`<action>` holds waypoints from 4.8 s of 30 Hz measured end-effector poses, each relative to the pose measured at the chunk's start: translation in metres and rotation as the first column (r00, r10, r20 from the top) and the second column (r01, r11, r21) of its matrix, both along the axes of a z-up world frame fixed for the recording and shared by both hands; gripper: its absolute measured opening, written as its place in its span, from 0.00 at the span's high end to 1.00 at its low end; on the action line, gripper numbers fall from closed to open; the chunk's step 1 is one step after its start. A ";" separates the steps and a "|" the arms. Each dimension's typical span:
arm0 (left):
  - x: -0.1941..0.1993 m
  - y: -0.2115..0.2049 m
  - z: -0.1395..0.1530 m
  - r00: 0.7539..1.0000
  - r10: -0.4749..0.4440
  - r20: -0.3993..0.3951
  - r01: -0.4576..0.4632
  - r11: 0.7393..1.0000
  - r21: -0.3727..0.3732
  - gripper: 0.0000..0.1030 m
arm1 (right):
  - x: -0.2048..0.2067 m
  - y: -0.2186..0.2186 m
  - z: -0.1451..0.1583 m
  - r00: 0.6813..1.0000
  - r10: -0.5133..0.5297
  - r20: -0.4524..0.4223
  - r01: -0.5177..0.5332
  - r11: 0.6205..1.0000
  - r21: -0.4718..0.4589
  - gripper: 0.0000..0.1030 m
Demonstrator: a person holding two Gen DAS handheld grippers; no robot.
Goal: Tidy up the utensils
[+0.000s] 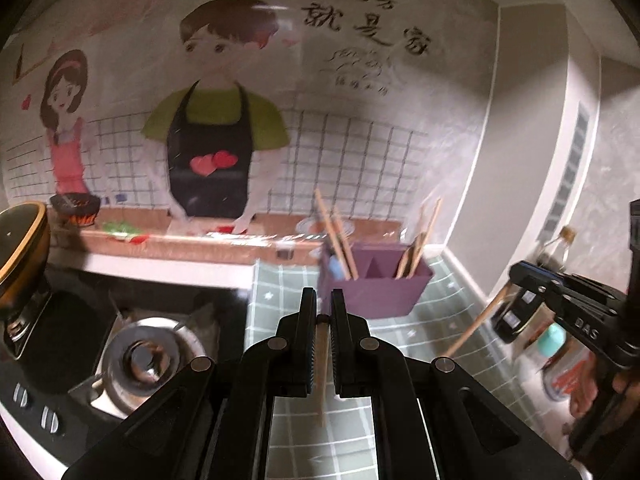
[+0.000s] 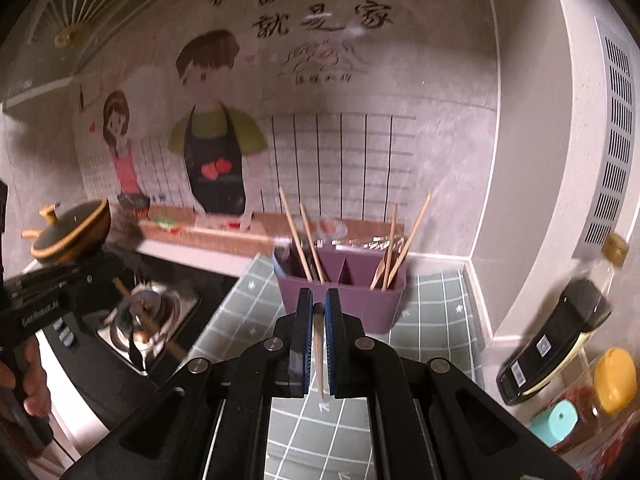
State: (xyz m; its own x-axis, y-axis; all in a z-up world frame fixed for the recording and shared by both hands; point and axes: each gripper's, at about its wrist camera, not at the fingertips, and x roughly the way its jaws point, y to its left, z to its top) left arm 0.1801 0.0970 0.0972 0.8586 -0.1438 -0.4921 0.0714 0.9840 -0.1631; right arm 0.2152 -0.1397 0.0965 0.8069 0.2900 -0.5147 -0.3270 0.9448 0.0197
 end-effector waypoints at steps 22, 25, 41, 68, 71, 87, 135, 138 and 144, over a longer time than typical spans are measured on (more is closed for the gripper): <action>0.121 -0.030 0.160 0.957 -0.120 0.264 0.143 0.987 -0.072 0.94 | 0.087 -0.005 0.185 0.972 -0.081 0.219 0.091 0.995 -0.034 0.95; 0.150 -0.034 0.143 0.964 -0.123 0.234 0.146 0.986 -0.080 0.94 | 0.107 -0.004 0.173 0.974 -0.090 0.206 0.100 0.994 -0.038 0.95; 0.243 -0.051 0.029 0.991 -0.133 0.022 0.134 0.989 -0.067 0.93 | 0.199 -0.013 0.060 0.993 -0.117 -0.019 0.118 0.993 0.000 0.95; 0.161 -0.037 0.018 1.000 -0.007 0.003 0.007 1.000 -0.017 0.52 | 0.137 -0.038 0.035 0.993 -0.114 0.039 0.113 0.993 0.033 0.72; 0.117 -0.042 0.010 0.999 0.030 0.012 -0.030 1.000 -0.001 0.46 | 0.100 -0.045 0.032 0.995 -0.079 0.058 0.075 0.995 0.065 0.71; -0.051 -0.095 -0.064 0.990 0.135 -0.038 -0.127 0.978 0.166 0.43 | -0.055 -0.056 -0.046 0.994 -0.097 -0.051 0.101 0.992 0.079 0.59; -0.071 -0.102 -0.064 0.996 0.079 -0.043 -0.074 0.992 0.105 0.43 | -0.090 -0.045 -0.060 0.993 -0.108 -0.037 0.110 0.993 0.035 0.59; -0.071 -0.102 -0.064 0.996 0.078 -0.043 -0.073 0.992 0.103 0.43 | -0.090 -0.045 -0.060 0.993 -0.110 -0.034 0.111 0.993 0.032 0.59; -0.072 -0.103 -0.064 0.996 0.075 -0.044 -0.070 0.993 0.100 0.43 | -0.090 -0.045 -0.060 0.993 -0.110 -0.034 0.111 0.993 0.033 0.59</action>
State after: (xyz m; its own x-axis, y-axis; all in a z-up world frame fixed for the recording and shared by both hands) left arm 0.1081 -0.0063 0.0327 0.8405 -0.0308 -0.5410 -0.0065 0.9977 -0.0669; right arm 0.1250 -0.1844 0.0364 0.8184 0.2183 -0.5316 -0.2195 0.9736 0.0619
